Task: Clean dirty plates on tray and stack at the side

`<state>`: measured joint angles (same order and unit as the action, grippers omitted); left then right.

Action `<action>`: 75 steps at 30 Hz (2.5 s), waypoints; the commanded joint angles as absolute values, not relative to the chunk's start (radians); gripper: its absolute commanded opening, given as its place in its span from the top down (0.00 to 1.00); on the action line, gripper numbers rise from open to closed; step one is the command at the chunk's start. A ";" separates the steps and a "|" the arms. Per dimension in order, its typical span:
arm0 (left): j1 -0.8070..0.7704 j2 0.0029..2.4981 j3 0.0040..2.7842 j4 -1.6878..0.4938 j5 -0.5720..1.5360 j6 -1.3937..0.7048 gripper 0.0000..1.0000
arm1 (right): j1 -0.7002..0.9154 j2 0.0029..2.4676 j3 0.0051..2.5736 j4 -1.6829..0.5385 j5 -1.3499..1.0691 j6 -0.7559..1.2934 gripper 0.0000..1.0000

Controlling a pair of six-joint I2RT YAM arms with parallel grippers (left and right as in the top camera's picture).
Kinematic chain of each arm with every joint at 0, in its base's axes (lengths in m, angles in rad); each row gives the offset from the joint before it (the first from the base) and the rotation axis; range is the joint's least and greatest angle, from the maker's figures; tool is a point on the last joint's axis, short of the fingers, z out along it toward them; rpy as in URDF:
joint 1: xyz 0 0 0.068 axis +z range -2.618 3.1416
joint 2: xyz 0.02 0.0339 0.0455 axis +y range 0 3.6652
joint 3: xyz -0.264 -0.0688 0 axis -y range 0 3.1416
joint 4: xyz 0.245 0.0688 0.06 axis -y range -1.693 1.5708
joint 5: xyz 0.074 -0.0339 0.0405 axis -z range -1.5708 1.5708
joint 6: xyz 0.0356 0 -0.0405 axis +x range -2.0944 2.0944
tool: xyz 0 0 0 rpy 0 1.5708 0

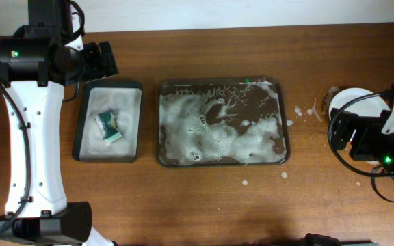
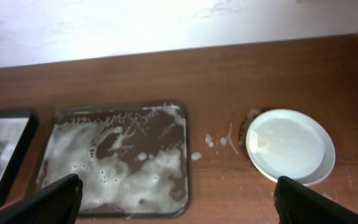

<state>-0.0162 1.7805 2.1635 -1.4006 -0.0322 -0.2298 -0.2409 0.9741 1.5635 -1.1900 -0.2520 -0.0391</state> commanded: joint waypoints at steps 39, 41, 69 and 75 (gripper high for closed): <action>-0.012 1.784 2.163 -1.401 -0.018 -0.246 0.01 | 0.033 0.006 0.006 -0.072 -0.085 -0.033 0.02; -0.012 1.784 2.164 -1.401 -0.019 -0.246 0.01 | 0.033 0.006 0.006 -0.072 -0.085 -0.033 0.02; 0.004 0.470 0.415 -0.324 -0.067 -0.231 0.01 | 0.033 0.006 0.006 -0.072 -0.085 -0.033 0.02; 0.006 0.139 0.129 -0.202 -0.067 -0.186 0.01 | 0.033 0.006 0.006 -0.072 -0.085 -0.033 0.02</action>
